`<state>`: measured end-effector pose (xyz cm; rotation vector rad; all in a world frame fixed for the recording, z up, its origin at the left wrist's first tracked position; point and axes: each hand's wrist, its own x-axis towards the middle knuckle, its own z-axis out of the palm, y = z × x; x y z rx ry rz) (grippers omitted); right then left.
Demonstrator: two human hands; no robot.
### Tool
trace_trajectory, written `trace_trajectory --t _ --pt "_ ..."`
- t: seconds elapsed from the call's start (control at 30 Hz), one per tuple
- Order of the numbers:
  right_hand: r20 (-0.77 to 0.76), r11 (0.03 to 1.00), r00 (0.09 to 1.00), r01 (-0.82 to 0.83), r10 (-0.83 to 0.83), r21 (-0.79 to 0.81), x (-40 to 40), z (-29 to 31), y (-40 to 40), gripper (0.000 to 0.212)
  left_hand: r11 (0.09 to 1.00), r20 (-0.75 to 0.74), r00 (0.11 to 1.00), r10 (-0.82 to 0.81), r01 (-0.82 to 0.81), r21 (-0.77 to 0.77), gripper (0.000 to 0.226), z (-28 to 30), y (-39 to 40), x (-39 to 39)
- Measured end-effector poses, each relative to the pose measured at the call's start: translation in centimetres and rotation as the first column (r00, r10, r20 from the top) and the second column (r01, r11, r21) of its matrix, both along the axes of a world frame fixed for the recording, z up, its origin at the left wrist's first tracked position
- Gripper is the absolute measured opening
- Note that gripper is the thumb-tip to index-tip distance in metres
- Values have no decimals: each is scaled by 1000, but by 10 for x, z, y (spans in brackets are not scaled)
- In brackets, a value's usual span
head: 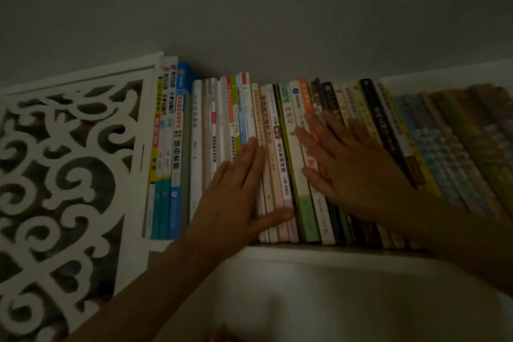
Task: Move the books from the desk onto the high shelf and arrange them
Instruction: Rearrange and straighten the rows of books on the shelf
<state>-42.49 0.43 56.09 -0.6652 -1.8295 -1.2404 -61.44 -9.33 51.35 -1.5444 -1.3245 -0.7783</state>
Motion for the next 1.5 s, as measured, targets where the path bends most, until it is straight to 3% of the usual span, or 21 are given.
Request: trace_trajectory --t 0.1,0.23,0.3,0.57,0.67,0.77,0.9,1.07,1.2,1.37,1.47,1.5 --pt "-40 998 998 47 -48 -31 -3 0 -12 70 997 39 999 16 -13 -74 83 6 -14 -5" --pt "-22 1000 1000 2 -2 -4 -40 2 -29 71 959 33 959 281 -282 36 82 1 -25 -42" --pt "-25 1000 1000 1 -2 -24 -59 0 -28 71 945 41 945 325 -326 31 83 -7 -24 -57" --pt "-31 996 998 58 -61 -70 -67 3 -40 77 969 16 971 239 -240 65 90 -19 -10 -68" --pt "0 991 999 -50 50 -124 -67 11 -55 79 962 9 977 214 -212 169 79 -11 -13 -67" --pt "-61 973 986 -165 157 -160 -87 17 -64 73 949 88 980 176 -193 248 75 7 -19 -71" --pt "-186 994 978 -101 92 -43 -120 10 -44 79 951 117 982 148 -174 254 74 6 -14 -90" --pt "-218 996 973 -80 71 -34 -125 11 -38 80 967 114 991 75 -100 234 69 -8 -9 -99" --pt "-243 996 968 -74 58 -55 -132 8 -53 81 971 212 977 -26 -25 236 68 -13 -11 -99" --pt "-130 962 953 -267 273 64 -155 66 -75 54 966 230 973 29 -86 242 72 -15 -8 -112" --pt "-253 947 924 -313 287 -70 -168 124 -69 36 956 203 977 60 -115 271 70 -13 -5 -113" --pt "-290 946 910 -321 296 -40 -172 131 -62 38 952 193 979 63 -117 282 70 -13 -4 -114"
